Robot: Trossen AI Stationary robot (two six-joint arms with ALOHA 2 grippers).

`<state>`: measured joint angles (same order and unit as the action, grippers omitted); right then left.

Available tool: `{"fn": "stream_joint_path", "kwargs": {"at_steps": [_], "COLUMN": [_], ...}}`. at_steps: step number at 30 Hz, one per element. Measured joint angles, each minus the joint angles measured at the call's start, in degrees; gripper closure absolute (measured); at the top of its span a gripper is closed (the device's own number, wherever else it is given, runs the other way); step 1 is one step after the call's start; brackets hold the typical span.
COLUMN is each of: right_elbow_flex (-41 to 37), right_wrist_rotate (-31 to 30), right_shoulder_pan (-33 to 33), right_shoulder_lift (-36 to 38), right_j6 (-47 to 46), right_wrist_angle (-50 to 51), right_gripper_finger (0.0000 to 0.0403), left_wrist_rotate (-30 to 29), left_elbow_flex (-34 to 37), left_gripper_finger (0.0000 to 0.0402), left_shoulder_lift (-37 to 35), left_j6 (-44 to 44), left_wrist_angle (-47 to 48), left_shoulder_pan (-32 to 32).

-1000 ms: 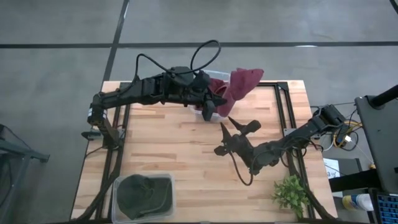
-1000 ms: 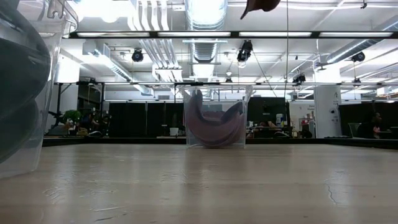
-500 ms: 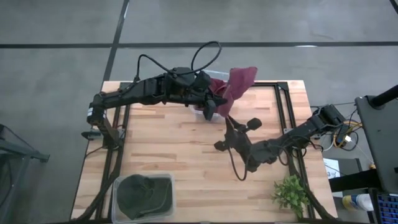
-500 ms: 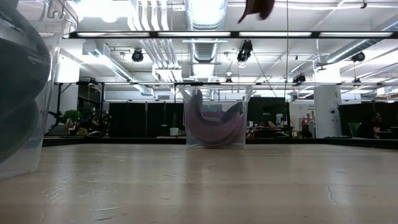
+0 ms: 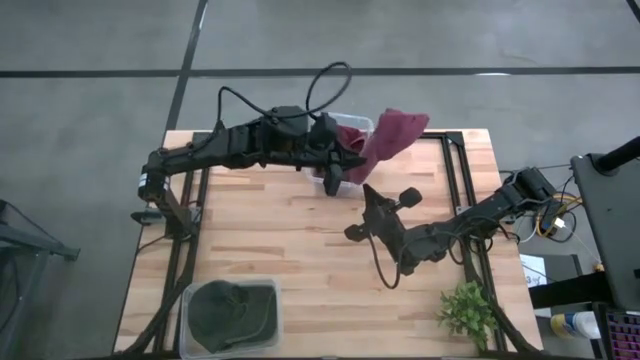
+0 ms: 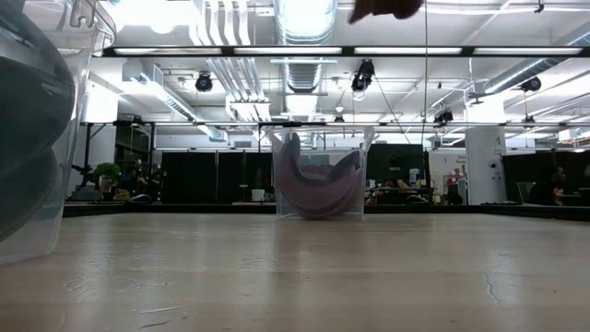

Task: Pick & Place hat
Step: Put the red cap into the top transparent bin

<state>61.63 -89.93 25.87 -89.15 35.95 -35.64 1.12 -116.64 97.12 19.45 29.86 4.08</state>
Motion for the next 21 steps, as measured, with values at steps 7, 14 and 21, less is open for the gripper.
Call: {"fn": "stream_joint_path", "kwargs": {"at_steps": [7, 14, 21], "right_elbow_flex": [0.0, 0.0, -0.1], "right_wrist_rotate": [0.0, 0.0, 0.0], "right_shoulder_pan": [0.1, 1.2, 5.7], "right_shoulder_lift": [0.1, 1.0, 0.6], "right_j6": [-1.3, -1.5, -2.8], "right_wrist_angle": [0.0, 0.7, 0.8], "right_gripper_finger": [0.0395, 0.0395, 0.0394], "left_wrist_rotate": [-0.2, -0.6, 0.4], "left_elbow_flex": [0.0, 0.0, 0.4], "left_gripper_finger": [0.0372, 0.04, 0.0401], "left_shoulder_lift": [-3.5, -4.6, -4.5], "left_j6": [-7.6, -9.3, -8.1], "left_wrist_angle": [-4.3, 4.6, 9.9], "left_shoulder_pan": [0.1, 0.2, -0.4]}}
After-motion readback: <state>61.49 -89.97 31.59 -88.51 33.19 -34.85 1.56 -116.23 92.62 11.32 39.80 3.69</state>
